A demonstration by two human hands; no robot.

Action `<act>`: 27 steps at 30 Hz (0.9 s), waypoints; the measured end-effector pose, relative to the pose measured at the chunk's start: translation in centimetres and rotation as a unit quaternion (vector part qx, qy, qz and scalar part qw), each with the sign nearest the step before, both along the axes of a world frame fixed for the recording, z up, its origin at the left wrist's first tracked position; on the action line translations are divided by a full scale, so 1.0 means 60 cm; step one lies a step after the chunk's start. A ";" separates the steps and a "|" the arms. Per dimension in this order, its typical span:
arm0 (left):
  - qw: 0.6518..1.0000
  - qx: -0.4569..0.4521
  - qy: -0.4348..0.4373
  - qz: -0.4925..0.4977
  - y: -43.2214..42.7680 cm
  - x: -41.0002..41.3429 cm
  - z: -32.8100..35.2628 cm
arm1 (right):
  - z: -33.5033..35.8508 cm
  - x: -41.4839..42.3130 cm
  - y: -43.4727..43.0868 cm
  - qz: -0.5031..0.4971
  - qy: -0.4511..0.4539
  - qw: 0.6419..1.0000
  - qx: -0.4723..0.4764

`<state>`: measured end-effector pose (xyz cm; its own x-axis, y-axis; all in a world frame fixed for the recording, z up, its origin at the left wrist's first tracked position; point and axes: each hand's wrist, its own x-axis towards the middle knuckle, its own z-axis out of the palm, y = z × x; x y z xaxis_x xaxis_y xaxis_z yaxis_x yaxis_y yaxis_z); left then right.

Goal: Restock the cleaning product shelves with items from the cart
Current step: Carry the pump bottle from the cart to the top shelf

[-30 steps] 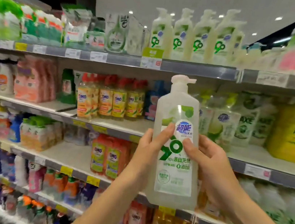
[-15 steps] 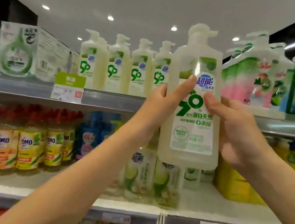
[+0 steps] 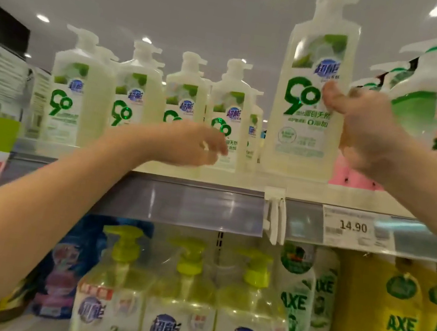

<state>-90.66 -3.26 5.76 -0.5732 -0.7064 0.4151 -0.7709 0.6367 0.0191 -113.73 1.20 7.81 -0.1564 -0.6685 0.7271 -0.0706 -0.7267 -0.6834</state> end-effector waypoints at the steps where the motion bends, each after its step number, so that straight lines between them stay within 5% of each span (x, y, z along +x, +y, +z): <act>1: 0.999 0.039 -0.025 0.004 -0.005 0.000 -0.003 | -0.006 -0.004 -0.013 -0.004 0.015 1.000 0.016; 4: 0.992 0.122 -0.038 0.003 -0.012 0.001 -0.008 | -0.016 -0.019 -0.037 -0.020 0.070 0.995 0.073; 12: 0.990 0.137 -0.035 -0.002 -0.019 0.006 -0.005 | 0.011 -0.056 -0.040 -0.015 0.272 0.947 0.170; 27: 0.988 0.142 -0.054 0.001 -0.013 -0.001 -0.005 | 0.043 -0.096 -0.138 -0.023 0.291 0.928 0.233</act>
<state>-90.75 -4.06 5.44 -0.6018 -0.7869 0.1362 -0.7796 0.6159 0.1138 -119.52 -7.10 10.40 0.1353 -0.9338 0.3313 -0.5493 -0.3490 -0.7593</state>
